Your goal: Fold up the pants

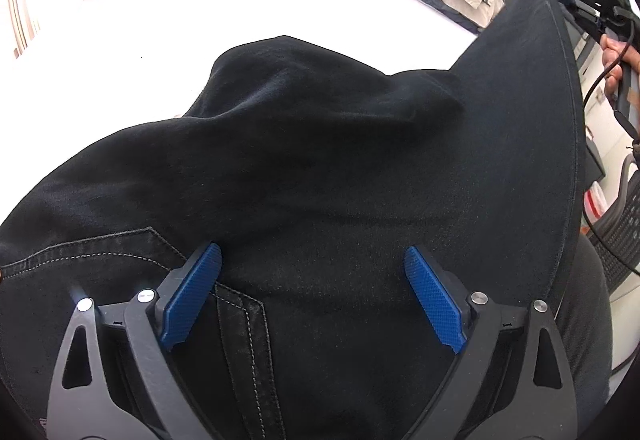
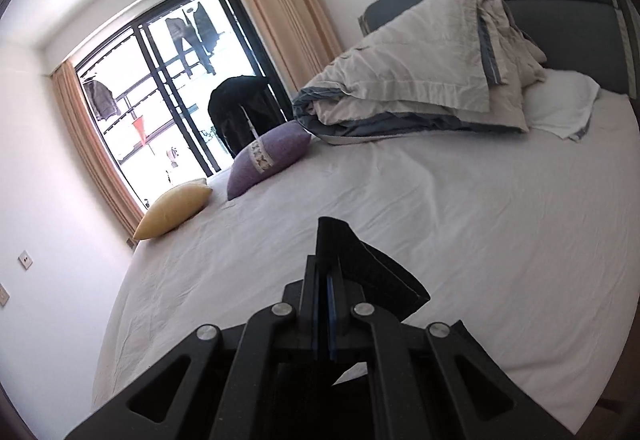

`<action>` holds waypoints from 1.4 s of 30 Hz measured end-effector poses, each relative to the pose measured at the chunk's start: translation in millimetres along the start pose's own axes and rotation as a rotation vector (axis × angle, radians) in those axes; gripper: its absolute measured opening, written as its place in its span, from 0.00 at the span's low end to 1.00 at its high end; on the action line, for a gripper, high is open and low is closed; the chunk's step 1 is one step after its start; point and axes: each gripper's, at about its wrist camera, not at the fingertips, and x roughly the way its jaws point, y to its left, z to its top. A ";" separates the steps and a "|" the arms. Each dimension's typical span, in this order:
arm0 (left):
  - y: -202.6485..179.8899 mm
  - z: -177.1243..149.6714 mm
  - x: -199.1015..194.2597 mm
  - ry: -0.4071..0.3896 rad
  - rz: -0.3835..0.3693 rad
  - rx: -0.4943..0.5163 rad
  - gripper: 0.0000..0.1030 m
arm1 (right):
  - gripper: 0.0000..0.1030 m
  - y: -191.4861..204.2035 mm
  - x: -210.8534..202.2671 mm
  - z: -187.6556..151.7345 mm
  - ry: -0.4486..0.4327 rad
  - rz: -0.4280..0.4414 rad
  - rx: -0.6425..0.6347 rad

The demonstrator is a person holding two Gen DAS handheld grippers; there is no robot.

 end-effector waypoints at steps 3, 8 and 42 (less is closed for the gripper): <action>1.8 -0.7 -2.3 -0.004 0.003 0.006 0.91 | 0.03 -16.1 -14.4 -11.9 -0.011 -0.024 0.016; -1.9 -2.2 -4.3 -0.005 0.023 0.028 0.91 | 0.03 -124.0 -23.9 -99.7 0.090 -0.187 0.337; -19.5 3.9 3.6 0.021 0.075 0.057 0.93 | 0.34 -218.7 -29.5 -161.7 0.192 -0.120 0.866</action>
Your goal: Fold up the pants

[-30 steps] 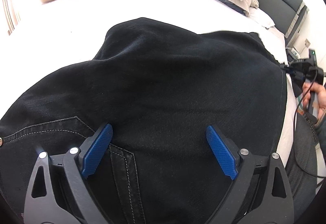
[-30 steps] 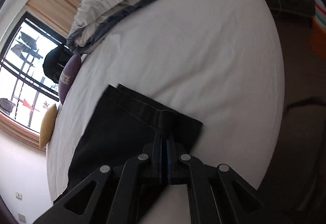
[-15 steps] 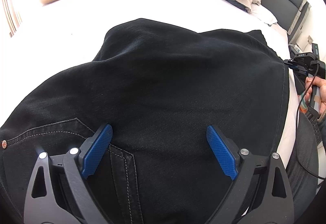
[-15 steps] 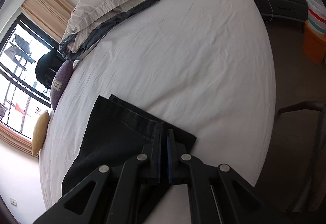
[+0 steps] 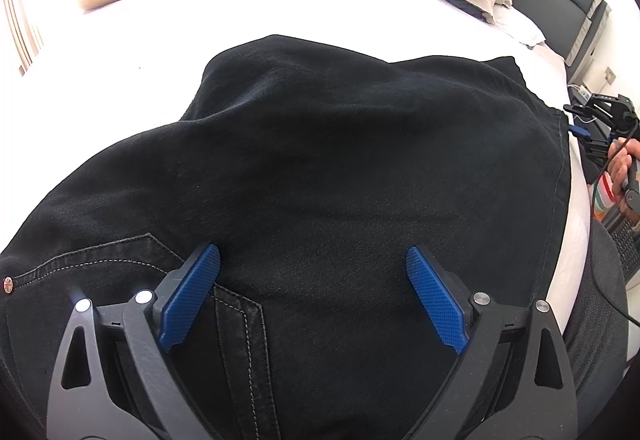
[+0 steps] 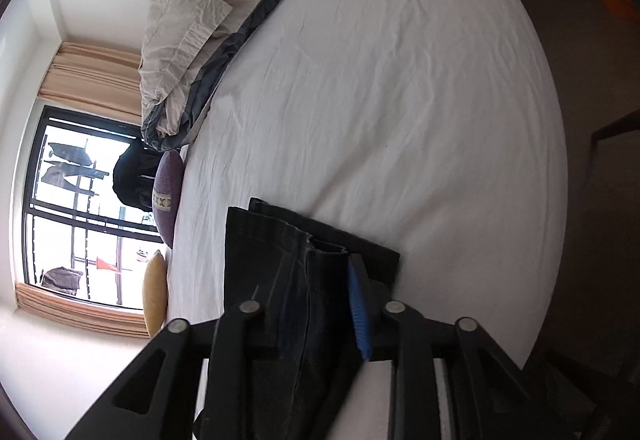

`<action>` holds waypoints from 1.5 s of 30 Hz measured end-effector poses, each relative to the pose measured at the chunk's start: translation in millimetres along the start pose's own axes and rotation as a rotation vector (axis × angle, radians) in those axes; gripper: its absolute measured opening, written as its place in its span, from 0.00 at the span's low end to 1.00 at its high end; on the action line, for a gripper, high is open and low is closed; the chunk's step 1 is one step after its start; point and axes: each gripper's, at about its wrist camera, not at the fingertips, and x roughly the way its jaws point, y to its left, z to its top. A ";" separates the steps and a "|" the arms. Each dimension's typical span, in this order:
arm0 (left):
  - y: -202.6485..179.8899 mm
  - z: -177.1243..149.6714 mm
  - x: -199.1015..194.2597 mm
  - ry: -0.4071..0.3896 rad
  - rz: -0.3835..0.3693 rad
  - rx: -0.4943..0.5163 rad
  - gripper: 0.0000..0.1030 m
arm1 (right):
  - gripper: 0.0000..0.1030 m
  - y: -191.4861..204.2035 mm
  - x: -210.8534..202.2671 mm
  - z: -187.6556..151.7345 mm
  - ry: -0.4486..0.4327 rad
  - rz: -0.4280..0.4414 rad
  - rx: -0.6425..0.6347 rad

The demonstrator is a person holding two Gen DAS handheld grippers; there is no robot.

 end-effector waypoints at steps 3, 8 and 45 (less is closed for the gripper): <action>-1.3 -0.2 -0.1 0.002 0.004 0.003 0.93 | 0.34 0.6 6.4 1.3 0.053 -0.014 0.021; -3.5 0.2 0.8 0.004 0.006 0.006 0.93 | 0.34 13.3 16.4 -1.3 0.100 -0.002 -0.009; 4.6 1.4 3.8 0.002 0.006 0.043 0.93 | 0.20 3.5 -4.2 -0.9 0.011 -0.125 -0.070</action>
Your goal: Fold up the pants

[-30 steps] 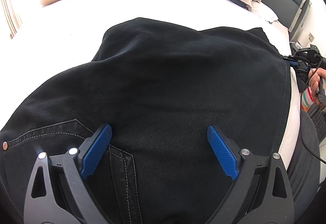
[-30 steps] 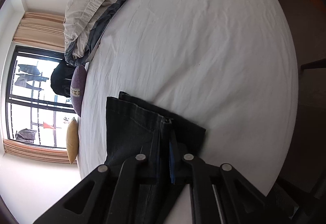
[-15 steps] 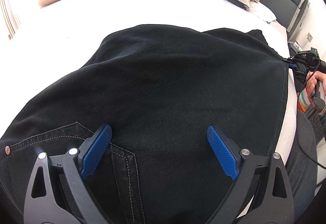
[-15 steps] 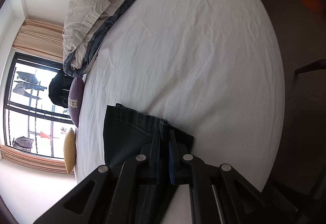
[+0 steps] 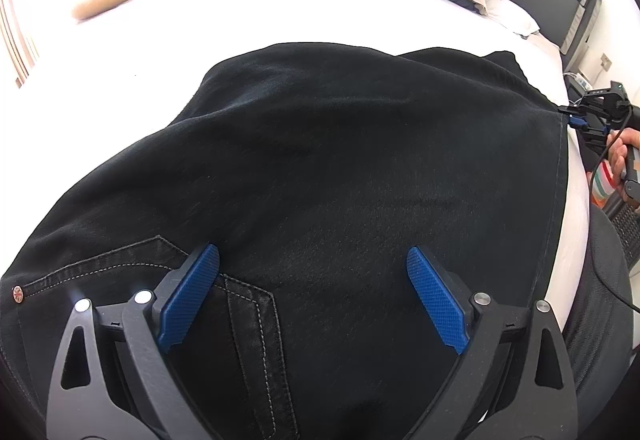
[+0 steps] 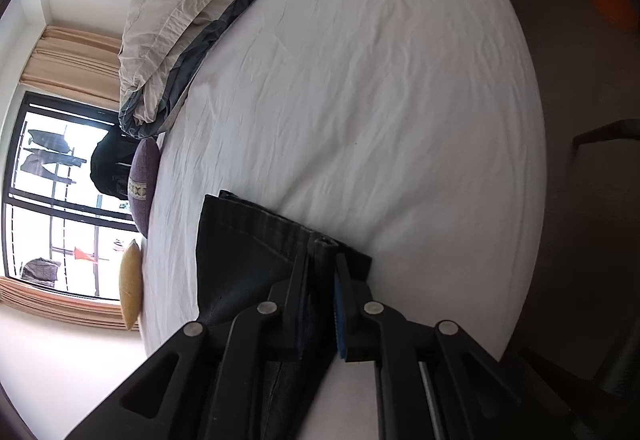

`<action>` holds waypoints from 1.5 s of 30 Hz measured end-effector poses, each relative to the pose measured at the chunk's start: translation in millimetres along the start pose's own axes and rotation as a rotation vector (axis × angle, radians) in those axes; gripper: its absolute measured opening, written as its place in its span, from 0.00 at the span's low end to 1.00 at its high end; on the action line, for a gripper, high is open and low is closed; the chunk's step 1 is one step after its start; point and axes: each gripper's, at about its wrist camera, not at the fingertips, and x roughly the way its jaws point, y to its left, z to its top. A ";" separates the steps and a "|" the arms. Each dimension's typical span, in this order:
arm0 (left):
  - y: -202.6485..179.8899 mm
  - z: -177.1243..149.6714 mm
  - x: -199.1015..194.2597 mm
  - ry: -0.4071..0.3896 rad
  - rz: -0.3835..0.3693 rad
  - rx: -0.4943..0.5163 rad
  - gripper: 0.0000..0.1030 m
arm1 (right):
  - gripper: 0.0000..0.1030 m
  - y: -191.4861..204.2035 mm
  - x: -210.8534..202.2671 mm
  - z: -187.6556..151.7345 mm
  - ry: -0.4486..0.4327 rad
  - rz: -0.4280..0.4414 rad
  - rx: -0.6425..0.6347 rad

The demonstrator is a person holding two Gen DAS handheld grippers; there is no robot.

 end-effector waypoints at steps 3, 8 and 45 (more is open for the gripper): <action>1.0 -1.4 -0.7 -0.007 -0.004 -0.007 0.93 | 0.25 28.9 -26.3 -0.8 -0.091 -0.104 -0.128; -0.9 -5.4 -3.3 -0.016 0.007 -0.006 0.93 | 0.25 103.5 -23.6 -35.4 0.073 0.164 -0.378; 38.0 -30.1 -33.2 -0.049 -0.060 -0.131 0.93 | 0.00 71.3 95.7 27.3 0.154 0.168 -0.207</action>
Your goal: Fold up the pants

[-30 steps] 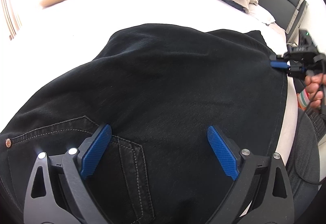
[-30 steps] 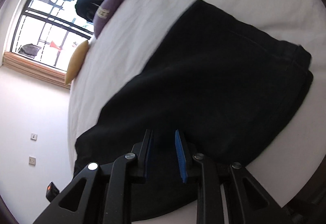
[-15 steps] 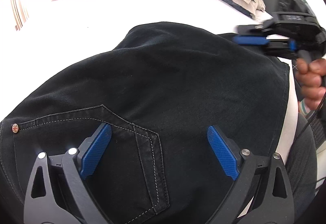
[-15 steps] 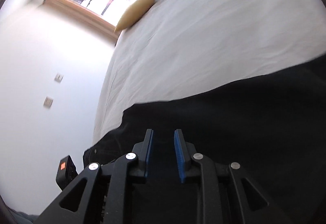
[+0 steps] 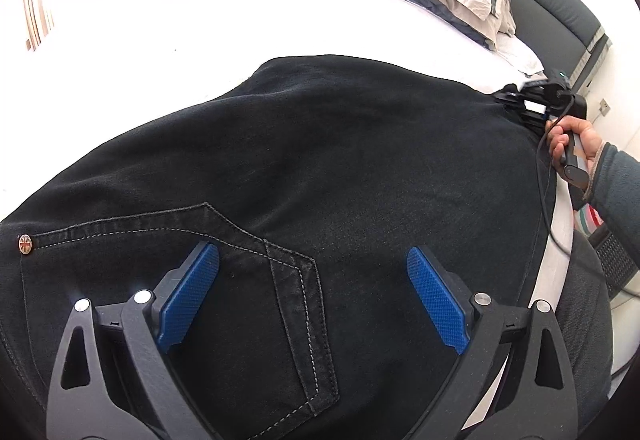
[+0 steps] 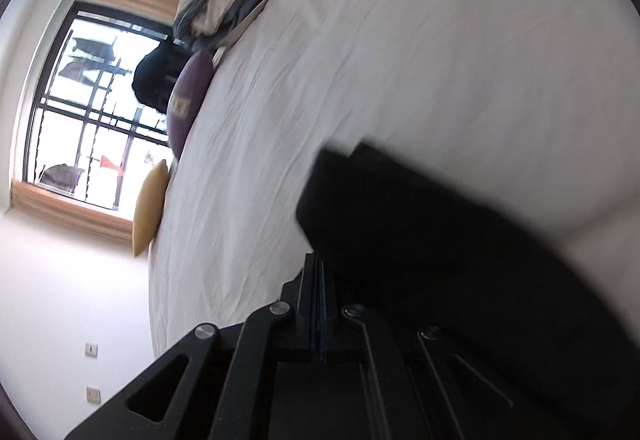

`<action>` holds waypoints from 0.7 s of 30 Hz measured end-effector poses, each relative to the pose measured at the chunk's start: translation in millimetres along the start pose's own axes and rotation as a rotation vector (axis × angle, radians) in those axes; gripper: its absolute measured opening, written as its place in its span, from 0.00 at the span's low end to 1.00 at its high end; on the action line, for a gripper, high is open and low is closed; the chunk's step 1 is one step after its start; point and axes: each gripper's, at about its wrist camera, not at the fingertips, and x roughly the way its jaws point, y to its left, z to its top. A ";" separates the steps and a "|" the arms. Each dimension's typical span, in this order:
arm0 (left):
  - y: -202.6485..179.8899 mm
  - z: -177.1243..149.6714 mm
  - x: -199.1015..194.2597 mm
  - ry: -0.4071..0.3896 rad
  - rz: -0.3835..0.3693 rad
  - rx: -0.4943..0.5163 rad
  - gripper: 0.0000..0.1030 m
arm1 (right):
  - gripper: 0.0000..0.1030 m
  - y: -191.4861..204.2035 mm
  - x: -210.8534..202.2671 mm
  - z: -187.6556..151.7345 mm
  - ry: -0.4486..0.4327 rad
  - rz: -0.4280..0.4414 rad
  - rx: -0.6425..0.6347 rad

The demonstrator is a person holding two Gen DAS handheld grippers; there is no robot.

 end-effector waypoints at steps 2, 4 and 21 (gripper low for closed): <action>0.6 -1.1 -1.9 0.001 0.002 0.001 0.93 | 0.01 -14.6 -30.0 15.5 -0.096 -0.089 0.039; 0.5 -0.9 -2.7 0.001 0.005 0.000 0.93 | 0.12 -12.5 -58.8 19.2 -0.175 -0.168 0.055; -12.1 0.6 4.6 0.007 0.033 0.012 0.93 | 0.00 -15.8 -80.5 -99.8 0.273 -0.083 -0.113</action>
